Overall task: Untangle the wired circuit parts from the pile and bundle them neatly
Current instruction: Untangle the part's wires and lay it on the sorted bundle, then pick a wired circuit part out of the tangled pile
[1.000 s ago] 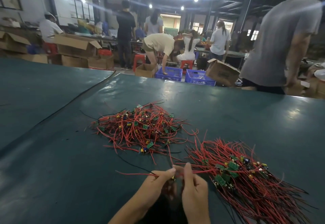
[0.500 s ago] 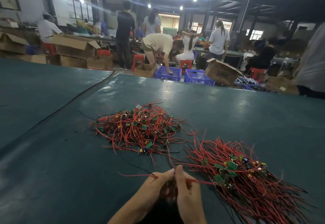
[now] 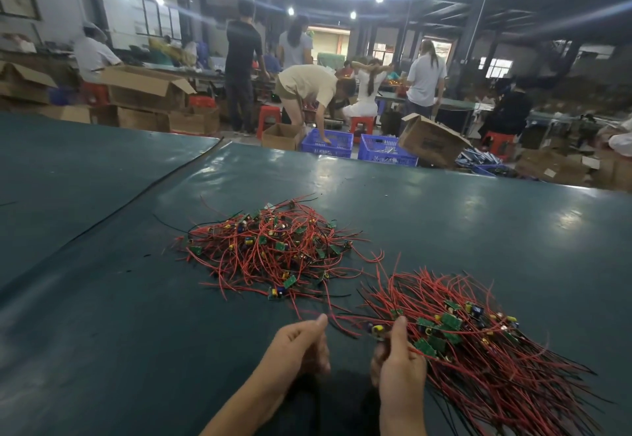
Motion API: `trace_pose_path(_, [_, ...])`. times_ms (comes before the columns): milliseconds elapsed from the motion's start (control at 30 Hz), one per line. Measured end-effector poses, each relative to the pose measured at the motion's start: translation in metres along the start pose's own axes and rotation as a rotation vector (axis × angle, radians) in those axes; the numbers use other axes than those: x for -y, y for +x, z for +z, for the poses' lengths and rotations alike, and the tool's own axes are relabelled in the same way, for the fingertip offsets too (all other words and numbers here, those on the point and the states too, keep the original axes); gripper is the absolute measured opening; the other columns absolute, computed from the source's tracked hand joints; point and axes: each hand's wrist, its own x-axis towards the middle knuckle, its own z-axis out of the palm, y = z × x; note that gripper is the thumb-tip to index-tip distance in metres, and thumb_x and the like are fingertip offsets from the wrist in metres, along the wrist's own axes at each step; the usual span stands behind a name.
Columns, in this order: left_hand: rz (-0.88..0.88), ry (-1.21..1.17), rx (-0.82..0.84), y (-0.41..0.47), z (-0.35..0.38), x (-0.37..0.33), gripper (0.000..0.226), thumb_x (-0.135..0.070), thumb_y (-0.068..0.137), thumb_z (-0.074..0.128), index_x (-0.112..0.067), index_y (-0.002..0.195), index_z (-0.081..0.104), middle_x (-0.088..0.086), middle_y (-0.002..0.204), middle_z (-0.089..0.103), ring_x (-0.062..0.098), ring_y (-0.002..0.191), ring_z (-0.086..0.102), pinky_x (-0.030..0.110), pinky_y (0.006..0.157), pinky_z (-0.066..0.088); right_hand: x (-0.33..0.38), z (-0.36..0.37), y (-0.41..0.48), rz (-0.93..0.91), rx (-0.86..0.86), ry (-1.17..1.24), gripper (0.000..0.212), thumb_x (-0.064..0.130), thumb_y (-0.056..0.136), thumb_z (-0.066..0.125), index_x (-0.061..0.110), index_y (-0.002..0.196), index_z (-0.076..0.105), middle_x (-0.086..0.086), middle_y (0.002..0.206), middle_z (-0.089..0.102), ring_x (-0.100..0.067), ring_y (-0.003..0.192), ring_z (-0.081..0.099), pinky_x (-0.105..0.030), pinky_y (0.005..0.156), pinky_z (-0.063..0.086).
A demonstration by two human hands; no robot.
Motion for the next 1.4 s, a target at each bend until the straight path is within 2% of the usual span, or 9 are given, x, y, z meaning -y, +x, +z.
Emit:
trace_pose_path(100, [0.255,0.531,-0.198,0.007,-0.020,0.010,0.037,-0.044,0.089,0.061,-0.018,0.062,0.059,-0.009,0.061,0.057,0.005,0.059,0.051,0.024,0.061,0.042,0.001,-0.007,0.011,0.130,-0.065,0.250,0.054,0.054,0.096,0.047,0.011,0.063,0.049,0.005,0.042,0.031,-0.008,0.031,0.024,-0.020,0.034,0.022])
trace_pose_path(200, [0.464,1.025,-0.398,0.013,-0.033,0.020,0.005,-0.034,0.088,0.066,-0.029,0.088,0.064,-0.020,0.097,0.060,0.001,0.094,0.052,0.025,0.082,0.040,0.000,-0.009,0.018,0.098,-0.029,0.357,0.044,0.049,0.098,0.045,0.010,0.091,0.064,0.006,0.049,0.039,-0.006,0.033,0.024,-0.017,0.033,0.021])
trace_pose_path(367, [0.431,1.190,-0.543,0.035,-0.042,0.028,0.035,-0.037,0.088,0.061,-0.029,0.122,0.057,-0.007,0.141,0.044,0.015,0.132,0.036,0.035,0.106,0.029,-0.004,-0.003,0.016,0.028,-0.004,0.258,0.026,0.042,0.098,0.052,0.022,0.108,0.066,0.001,0.063,0.051,-0.006,0.038,0.031,-0.019,0.035,0.024])
trace_pose_path(567, [0.244,1.387,-0.356,0.057,-0.048,0.033,0.052,-0.052,0.091,0.042,-0.036,0.140,0.041,-0.002,0.160,0.018,0.014,0.147,0.011,0.040,0.117,0.008,-0.003,0.001,0.012,0.081,0.003,0.233,0.023,0.040,0.096,0.055,0.021,0.103,0.067,0.001,0.061,0.052,-0.007,0.038,0.033,-0.019,0.035,0.025])
trace_pose_path(767, [0.378,1.406,-0.433,0.053,-0.049,0.031,0.054,-0.056,0.085,0.050,-0.029,0.130,0.057,-0.009,0.139,0.045,0.013,0.135,0.030,0.034,0.110,0.015,-0.003,0.001,0.014,0.080,0.020,0.220,0.024,0.039,0.098,0.053,0.020,0.105,0.067,0.000,0.062,0.052,-0.008,0.038,0.033,-0.019,0.035,0.026])
trace_pose_path(900, [0.649,1.276,-0.473,0.038,-0.045,0.026,0.033,-0.053,0.078,0.056,-0.025,0.090,0.071,-0.011,0.104,0.063,0.014,0.106,0.055,0.032,0.097,0.026,-0.003,0.003,0.013,0.082,0.046,0.204,0.025,0.038,0.098,0.053,0.019,0.104,0.067,0.002,0.059,0.053,-0.007,0.037,0.034,-0.019,0.035,0.027])
trace_pose_path(1033, [0.783,1.132,-0.480,0.027,-0.037,0.022,0.028,-0.048,0.077,0.058,-0.024,0.063,0.063,-0.014,0.082,0.064,0.006,0.087,0.057,0.032,0.087,0.032,-0.001,0.003,0.013,0.092,0.066,0.197,0.029,0.037,0.099,0.052,0.014,0.100,0.069,0.004,0.056,0.051,-0.007,0.037,0.034,-0.019,0.034,0.026])
trace_pose_path(1200, [0.798,0.946,-0.473,0.015,-0.021,0.026,0.028,-0.043,0.076,0.064,-0.024,0.060,0.050,-0.020,0.076,0.061,-0.006,0.082,0.054,0.024,0.087,0.033,0.002,0.006,0.010,0.087,0.119,0.128,0.031,0.035,0.098,0.053,0.010,0.094,0.071,0.002,0.056,0.053,-0.008,0.038,0.034,-0.020,0.034,0.026])
trace_pose_path(1400, [0.986,0.926,-0.352,0.012,-0.017,0.025,0.018,-0.030,0.079,0.070,-0.019,0.072,0.058,-0.018,0.087,0.065,-0.004,0.084,0.057,0.028,0.079,0.042,0.002,0.012,0.000,0.035,0.217,-0.061,0.039,0.031,0.096,0.057,0.011,0.071,0.077,-0.001,0.056,0.060,-0.012,0.045,0.046,-0.024,0.044,0.036])
